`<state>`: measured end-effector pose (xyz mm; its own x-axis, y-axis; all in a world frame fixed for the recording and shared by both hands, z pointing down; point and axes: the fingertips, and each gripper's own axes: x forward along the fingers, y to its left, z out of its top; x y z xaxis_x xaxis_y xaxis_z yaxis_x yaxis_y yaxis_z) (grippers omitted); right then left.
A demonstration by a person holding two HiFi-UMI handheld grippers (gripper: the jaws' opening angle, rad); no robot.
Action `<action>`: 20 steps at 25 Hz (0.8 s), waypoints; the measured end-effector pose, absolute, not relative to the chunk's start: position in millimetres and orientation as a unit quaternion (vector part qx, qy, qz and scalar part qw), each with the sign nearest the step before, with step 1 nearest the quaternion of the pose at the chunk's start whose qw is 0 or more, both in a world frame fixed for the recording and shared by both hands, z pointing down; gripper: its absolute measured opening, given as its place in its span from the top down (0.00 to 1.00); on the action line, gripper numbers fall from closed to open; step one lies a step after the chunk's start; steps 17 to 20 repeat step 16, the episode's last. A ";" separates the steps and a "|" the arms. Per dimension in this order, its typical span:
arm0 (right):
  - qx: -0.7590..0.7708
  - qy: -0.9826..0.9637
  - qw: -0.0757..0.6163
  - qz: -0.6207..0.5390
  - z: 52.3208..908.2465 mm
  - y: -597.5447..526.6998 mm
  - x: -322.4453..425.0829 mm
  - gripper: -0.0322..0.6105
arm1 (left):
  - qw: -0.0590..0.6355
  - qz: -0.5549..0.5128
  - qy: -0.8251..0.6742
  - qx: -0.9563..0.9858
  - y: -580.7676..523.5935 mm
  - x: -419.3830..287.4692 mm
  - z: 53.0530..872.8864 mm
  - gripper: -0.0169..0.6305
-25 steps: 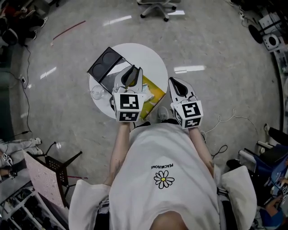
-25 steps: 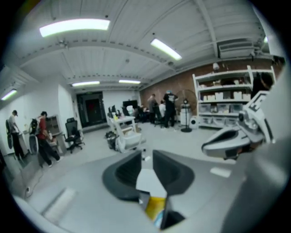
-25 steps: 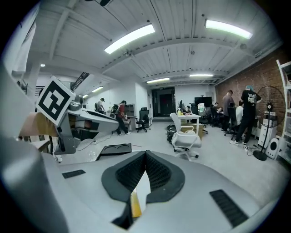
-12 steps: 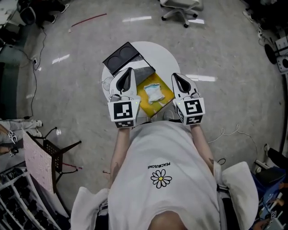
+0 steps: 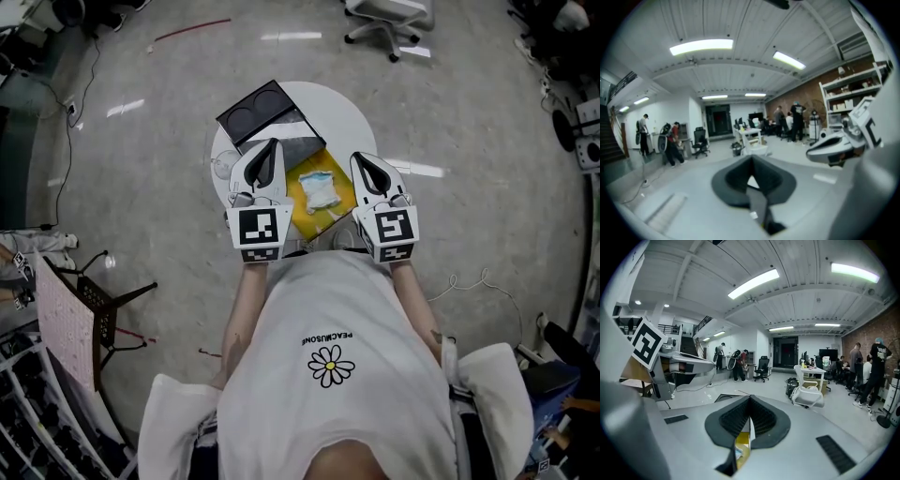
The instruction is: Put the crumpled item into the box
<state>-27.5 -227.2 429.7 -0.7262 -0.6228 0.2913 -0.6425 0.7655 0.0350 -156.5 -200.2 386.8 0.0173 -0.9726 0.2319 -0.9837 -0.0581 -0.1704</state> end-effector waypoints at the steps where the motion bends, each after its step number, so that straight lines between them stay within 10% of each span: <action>1: 0.340 -0.929 0.144 0.033 429.5 -226.5 -28.0 0.95 | 0.020 0.142 -0.686 0.714 -199.9 -157.1 386.9 0.97; 20: 0.341 -0.929 0.142 0.033 428.8 -219.3 -27.8 0.95 | 0.030 0.132 -0.691 0.710 -191.8 -164.0 389.6 0.97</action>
